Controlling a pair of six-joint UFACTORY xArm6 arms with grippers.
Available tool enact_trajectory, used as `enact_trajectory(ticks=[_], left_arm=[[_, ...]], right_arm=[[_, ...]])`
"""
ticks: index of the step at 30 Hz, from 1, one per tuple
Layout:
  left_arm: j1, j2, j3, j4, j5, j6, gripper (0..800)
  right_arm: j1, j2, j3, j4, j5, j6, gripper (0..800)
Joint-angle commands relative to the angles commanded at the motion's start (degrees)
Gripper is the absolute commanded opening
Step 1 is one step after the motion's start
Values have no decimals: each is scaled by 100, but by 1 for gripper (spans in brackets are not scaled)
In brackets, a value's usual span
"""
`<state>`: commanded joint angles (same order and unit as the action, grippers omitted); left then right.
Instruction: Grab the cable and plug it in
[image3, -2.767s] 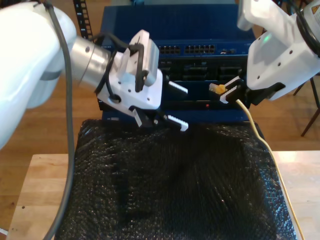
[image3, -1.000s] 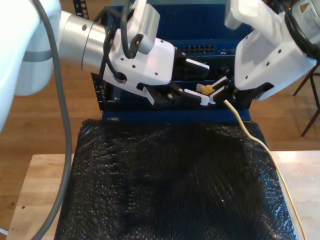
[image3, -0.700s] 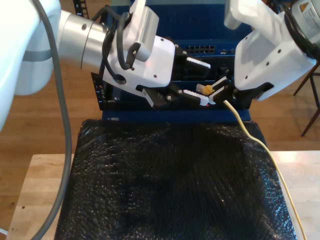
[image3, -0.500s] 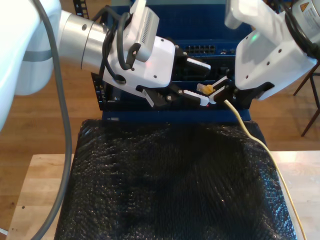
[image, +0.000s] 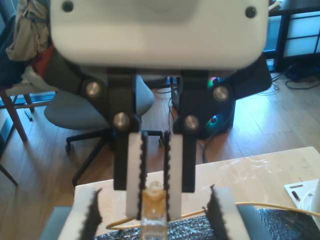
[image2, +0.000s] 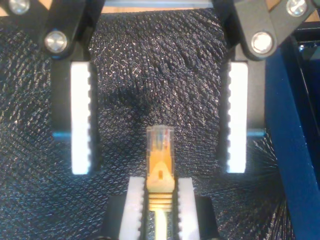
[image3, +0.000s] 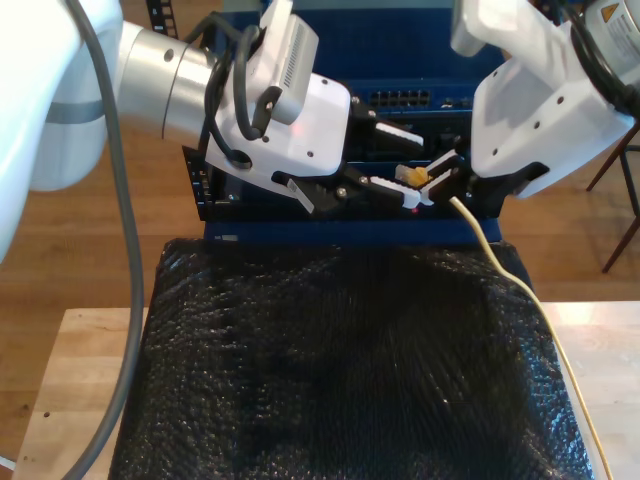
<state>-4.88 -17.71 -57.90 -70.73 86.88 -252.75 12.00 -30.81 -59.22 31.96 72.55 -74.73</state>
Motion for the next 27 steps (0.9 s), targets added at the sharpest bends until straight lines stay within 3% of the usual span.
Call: enact_trajectory(ticks=[11,27], left_arm=[[0,0,9,0,9,-18,423],[0,0,9,9,0,-132,268]], right_arm=[[-62,0,0,0,0,0,6],[-62,0,0,0,0,0,6]])
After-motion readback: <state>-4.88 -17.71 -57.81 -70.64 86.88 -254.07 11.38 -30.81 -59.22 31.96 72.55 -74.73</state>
